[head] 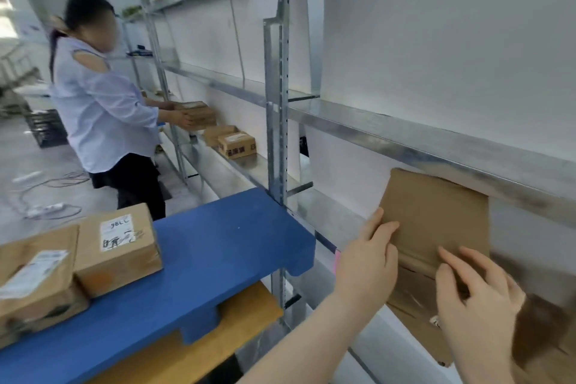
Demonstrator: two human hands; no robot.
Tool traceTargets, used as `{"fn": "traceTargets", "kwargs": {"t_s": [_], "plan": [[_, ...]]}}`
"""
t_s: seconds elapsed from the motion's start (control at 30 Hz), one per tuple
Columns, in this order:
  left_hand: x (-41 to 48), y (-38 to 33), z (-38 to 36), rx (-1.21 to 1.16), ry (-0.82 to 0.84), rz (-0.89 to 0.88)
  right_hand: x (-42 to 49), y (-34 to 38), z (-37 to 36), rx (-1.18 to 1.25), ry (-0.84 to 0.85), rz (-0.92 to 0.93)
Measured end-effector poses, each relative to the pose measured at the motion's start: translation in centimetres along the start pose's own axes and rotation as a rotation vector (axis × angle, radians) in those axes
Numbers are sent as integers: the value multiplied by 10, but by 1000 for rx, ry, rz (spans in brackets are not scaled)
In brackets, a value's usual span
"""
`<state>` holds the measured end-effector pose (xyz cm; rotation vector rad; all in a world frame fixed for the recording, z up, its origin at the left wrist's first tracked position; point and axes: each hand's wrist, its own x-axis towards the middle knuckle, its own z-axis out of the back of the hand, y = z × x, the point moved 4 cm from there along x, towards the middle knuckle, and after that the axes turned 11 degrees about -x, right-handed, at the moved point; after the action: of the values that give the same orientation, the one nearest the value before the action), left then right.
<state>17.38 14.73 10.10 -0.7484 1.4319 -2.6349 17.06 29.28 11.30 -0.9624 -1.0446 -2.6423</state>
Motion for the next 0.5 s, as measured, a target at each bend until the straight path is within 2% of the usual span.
{"fn": "traceTargets", "kwargs": {"t_s": [0.07,0.27,0.5], "plan": [[-8,18,37,75,-80,45,-8,27,-27,72,57,65],[-46,87,166,190,-349,230,-47,130,-125,262,364,223],[-63,172,284,285,-485,364,-84,243,-229,413,519,387]]}}
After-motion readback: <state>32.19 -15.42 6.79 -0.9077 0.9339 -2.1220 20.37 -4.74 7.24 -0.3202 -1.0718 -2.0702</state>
